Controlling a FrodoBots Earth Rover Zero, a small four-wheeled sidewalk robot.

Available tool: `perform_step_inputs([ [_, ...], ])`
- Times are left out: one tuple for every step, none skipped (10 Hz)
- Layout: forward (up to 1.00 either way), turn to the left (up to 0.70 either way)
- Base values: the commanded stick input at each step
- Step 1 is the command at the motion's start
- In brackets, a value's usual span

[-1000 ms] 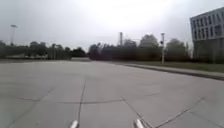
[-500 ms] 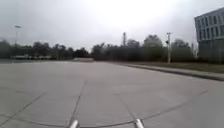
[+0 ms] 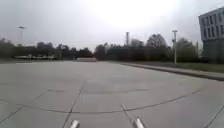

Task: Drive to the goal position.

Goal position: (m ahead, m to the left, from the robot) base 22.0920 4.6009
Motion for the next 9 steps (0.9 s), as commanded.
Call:
perform_step_inputs([
  [1.0,0.0],
  [1.0,0.0],
  [1.0,0.0],
  [1.0,0.0],
  [1.0,0.0],
  [1.0,0.0],
  [1.0,0.0],
  [1.0,0.0],
  [1.0,0.28],
])
